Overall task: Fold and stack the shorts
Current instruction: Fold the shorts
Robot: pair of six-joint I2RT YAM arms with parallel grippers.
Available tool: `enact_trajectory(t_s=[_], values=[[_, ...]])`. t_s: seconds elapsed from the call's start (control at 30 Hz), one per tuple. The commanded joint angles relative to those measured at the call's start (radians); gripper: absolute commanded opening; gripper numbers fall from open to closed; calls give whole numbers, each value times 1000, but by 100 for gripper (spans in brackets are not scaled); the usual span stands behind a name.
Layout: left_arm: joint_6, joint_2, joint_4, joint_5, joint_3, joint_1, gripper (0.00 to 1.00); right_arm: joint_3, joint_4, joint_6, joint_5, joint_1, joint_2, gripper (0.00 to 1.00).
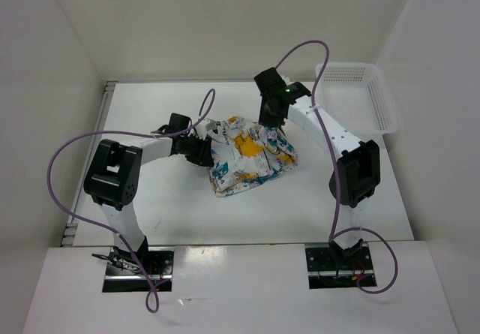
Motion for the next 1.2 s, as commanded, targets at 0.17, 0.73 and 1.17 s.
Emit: enact_trajectory(t_s=[0.17, 0.73, 1.17], values=[[9, 41, 42, 4, 8, 2, 43, 91, -1, 50, -18, 98, 74, 0], [9, 22, 51, 14, -22, 32, 41, 105, 171, 54, -171, 224, 114, 92], [9, 22, 51, 24, -31, 32, 41, -128, 203, 40, -173, 201, 20, 54]])
